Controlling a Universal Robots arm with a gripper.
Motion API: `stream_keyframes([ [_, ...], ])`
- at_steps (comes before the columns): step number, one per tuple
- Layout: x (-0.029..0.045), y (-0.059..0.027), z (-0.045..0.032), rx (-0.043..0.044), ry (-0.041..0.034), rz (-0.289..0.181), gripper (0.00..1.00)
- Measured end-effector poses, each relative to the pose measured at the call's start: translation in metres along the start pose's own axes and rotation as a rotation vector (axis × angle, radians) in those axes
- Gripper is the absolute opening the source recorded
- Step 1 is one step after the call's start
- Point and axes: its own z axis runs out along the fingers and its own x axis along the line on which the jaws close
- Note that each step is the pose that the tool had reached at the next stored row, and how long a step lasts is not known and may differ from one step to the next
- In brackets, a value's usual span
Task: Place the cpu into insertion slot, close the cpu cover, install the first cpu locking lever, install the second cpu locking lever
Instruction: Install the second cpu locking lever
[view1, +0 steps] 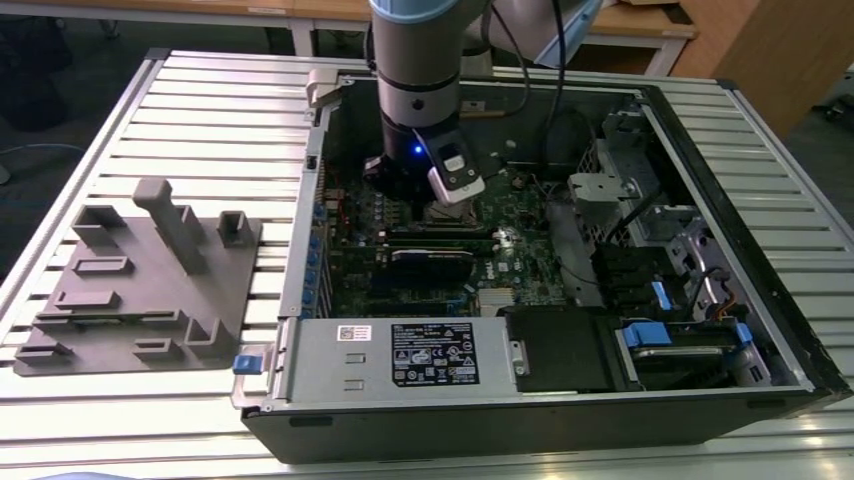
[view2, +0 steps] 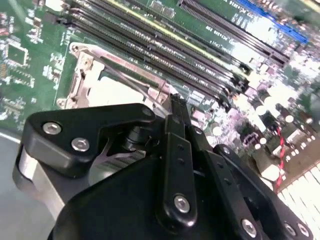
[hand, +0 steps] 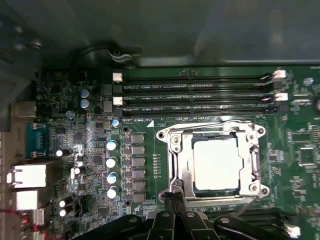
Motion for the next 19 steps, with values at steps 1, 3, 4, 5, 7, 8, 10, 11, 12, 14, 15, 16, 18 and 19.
stream_keyframes([
  [1, -0.0002, 0.0003, -0.0033, -0.0001, -0.0001, 0.000, 0.11],
  [3, -0.0006, 0.0008, -0.0098, 0.0000, 0.0000, 0.000, 0.11],
  [4, -0.0008, 0.0010, -0.0127, -0.0001, 0.0000, 0.000, 0.11],
  [5, -0.0010, 0.0012, -0.0155, -0.0001, 0.0000, 0.000, 0.11],
  [7, -0.0014, 0.0016, -0.0208, 0.0000, 0.0000, 0.000, 0.11],
  [8, -0.0016, 0.0019, -0.0234, -0.0001, -0.0001, 0.000, 0.11],
  [10, -0.0019, 0.0023, -0.0289, 0.0000, 0.0000, 0.000, 0.11],
  [11, -0.0021, 0.0025, -0.0316, -0.0001, 0.0000, 0.000, 0.11],
  [12, -0.0023, 0.0027, -0.0338, -0.0001, -0.0001, 0.000, 0.11],
  [14, -0.0024, 0.0029, -0.0367, 0.0000, 0.0001, 0.000, 0.11],
  [15, -0.0025, 0.0029, -0.0368, -0.0001, 0.0000, 0.000, 0.11],
  [16, -0.0025, 0.0029, -0.0368, -0.0003, -0.0001, 0.000, 0.11],
  [18, -0.0025, 0.0029, -0.0368, -0.0002, -0.0001, 0.000, 0.11],
  [19, -0.0024, 0.0029, -0.0369, -0.0001, 0.0000, 0.000, 0.11],
])
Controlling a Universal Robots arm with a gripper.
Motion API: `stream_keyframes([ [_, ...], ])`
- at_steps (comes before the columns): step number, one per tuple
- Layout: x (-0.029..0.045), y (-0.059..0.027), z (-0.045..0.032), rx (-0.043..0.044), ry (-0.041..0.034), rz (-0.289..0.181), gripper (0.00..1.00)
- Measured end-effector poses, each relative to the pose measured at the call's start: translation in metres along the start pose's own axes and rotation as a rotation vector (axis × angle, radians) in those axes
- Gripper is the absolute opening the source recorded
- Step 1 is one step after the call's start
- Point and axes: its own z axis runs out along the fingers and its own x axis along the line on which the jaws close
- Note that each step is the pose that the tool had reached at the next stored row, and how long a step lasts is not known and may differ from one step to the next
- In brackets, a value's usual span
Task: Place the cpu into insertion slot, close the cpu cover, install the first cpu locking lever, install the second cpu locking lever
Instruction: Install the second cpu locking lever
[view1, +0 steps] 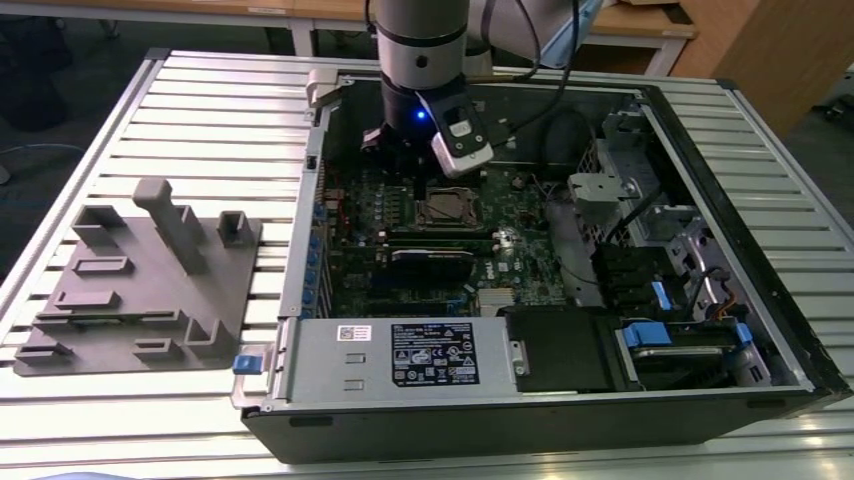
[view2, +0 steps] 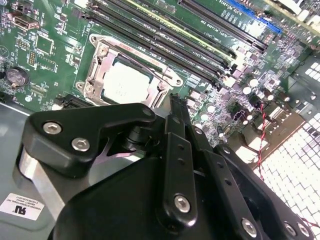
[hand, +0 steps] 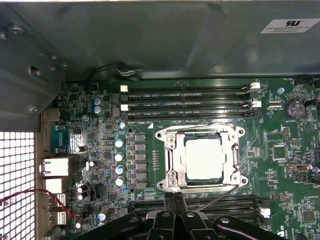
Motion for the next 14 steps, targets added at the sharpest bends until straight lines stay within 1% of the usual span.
stream_keyframes([
  [5, -0.0001, 0.0000, -0.0001, 0.0000, 0.0000, 0.000, 0.11],
  [7, -0.0014, 0.0001, -0.0001, 0.0002, 0.0001, 0.000, 0.11],
  [10, -0.0049, 0.0003, 0.0003, 0.0000, 0.0000, 0.000, 0.11],
  [14, -0.0119, 0.0007, 0.0008, 0.0000, 0.0000, 0.000, 0.11],
])
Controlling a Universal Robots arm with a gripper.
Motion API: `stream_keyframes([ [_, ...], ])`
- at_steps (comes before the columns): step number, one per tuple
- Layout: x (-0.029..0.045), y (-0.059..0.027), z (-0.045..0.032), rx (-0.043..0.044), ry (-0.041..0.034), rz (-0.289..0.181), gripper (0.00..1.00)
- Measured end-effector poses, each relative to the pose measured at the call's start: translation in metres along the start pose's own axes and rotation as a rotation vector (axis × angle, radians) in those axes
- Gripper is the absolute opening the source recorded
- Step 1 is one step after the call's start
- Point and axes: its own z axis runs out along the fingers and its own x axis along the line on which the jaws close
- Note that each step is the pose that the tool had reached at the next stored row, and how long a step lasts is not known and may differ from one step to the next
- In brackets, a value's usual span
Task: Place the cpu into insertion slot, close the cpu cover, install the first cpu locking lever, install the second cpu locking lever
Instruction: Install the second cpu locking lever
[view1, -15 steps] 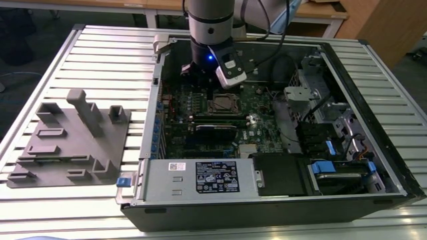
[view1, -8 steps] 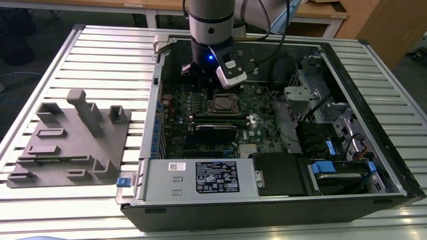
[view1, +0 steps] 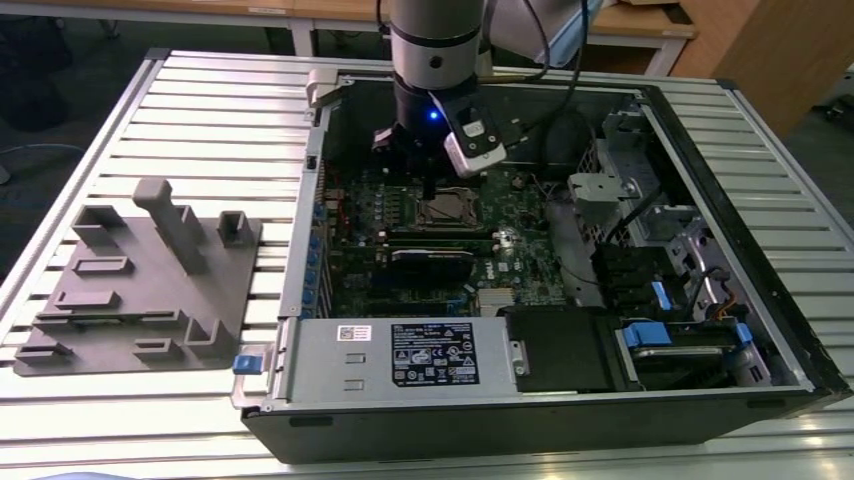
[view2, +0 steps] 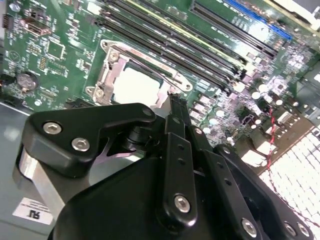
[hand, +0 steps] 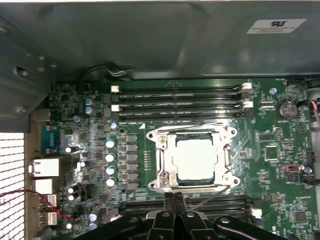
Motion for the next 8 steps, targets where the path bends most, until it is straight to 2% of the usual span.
stream_keyframes([
  [8, -0.0119, 0.0010, 0.0009, 0.0000, -0.0001, 0.000, 0.11],
])
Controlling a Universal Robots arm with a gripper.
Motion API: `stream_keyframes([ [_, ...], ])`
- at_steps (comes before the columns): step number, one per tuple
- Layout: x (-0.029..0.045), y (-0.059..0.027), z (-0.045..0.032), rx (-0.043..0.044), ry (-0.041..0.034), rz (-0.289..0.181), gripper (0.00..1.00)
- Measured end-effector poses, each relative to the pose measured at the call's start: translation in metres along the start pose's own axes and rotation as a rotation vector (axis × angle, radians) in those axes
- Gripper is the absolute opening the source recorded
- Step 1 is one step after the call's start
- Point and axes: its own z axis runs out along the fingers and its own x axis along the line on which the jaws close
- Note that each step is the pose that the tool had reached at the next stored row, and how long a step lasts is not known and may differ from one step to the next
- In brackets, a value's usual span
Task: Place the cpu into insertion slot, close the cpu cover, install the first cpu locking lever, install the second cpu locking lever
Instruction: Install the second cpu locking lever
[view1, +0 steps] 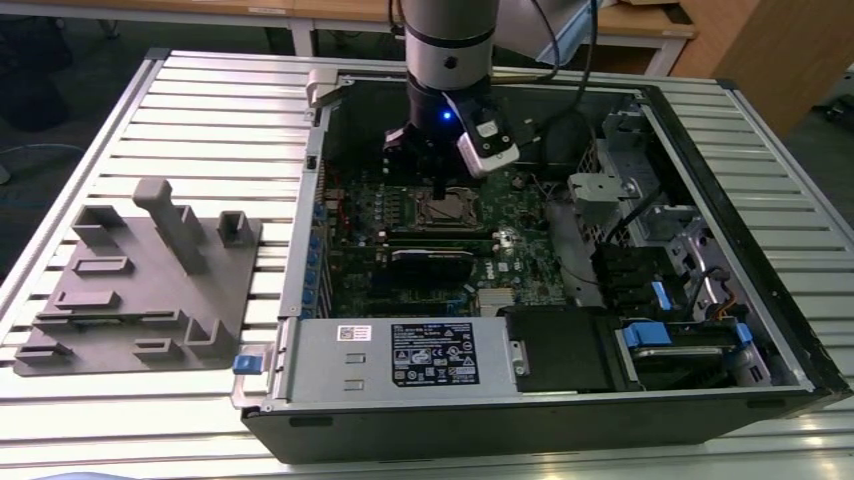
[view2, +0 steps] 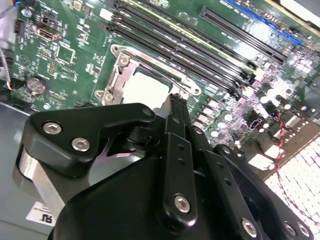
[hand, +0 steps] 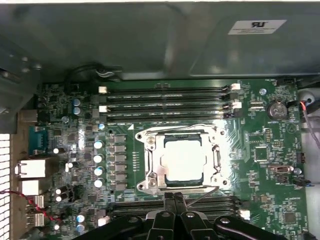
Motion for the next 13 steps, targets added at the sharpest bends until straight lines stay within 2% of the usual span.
stream_keyframes([
  [3, -0.0017, -0.0007, 0.0000, 0.0000, 0.0000, 0.000, 0.11],
  [13, -0.0023, -0.0119, 0.0004, -0.0002, -0.0001, 0.000, 0.11],
])
